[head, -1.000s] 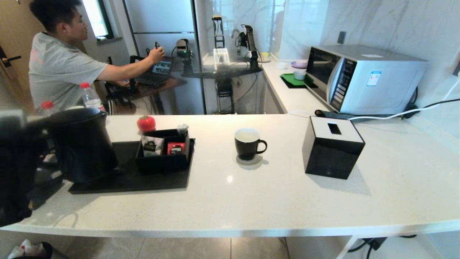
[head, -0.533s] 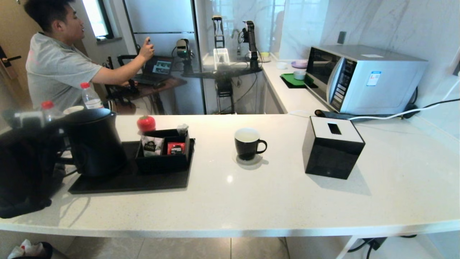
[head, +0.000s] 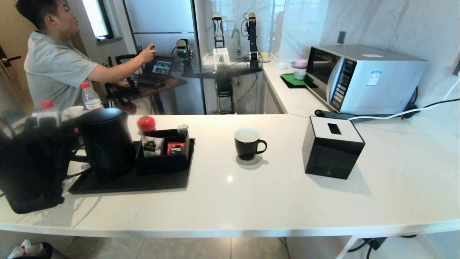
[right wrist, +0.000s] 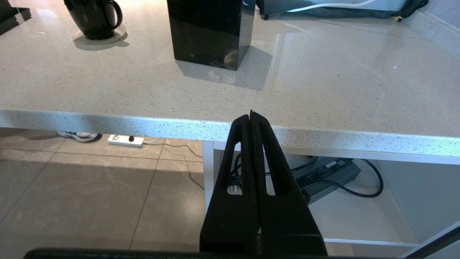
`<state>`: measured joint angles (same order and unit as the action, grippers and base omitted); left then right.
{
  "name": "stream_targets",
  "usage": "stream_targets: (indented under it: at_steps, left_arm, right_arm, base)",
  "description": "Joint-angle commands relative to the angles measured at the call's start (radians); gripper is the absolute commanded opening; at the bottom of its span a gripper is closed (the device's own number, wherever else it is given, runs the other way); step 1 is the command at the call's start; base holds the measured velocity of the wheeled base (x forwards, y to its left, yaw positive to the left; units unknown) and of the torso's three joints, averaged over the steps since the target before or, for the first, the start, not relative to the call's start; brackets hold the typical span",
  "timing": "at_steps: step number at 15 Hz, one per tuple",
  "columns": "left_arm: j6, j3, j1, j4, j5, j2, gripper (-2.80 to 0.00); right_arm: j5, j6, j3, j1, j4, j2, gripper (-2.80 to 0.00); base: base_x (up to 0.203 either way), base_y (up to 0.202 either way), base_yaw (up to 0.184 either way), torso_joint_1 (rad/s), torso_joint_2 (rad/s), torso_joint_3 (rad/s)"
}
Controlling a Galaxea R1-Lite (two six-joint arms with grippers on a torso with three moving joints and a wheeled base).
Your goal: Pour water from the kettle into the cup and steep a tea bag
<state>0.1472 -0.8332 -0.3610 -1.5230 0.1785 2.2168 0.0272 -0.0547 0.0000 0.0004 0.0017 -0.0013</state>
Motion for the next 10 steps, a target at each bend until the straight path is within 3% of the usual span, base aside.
stream_targets:
  at_steps: [1, 6, 10]
  left_arm:
    - [-0.002, 0.021, 0.001, -0.047, 0.001, -0.005, -2.80]
    - [-0.024, 0.133, -0.005, -0.047, 0.002, -0.038, -2.80]
    - [-0.026, 0.149, -0.006, -0.047, 0.001, -0.048, -2.80]
  right_arm:
    - [0.000, -0.001, 0.000, 0.000, 0.000, 0.001, -2.80]
    - [0.000, -0.001, 0.000, 0.001, 0.000, 0.001, -2.80]
    - [0.000, -0.001, 0.000, 0.001, 0.000, 0.001, -2.80]
  base:
    - [0.000, 0.000, 0.000, 0.000, 0.00, 0.000]
    - [0.000, 0.000, 0.000, 0.000, 0.00, 0.000]
    - [0.000, 0.000, 0.000, 0.000, 0.00, 0.000]
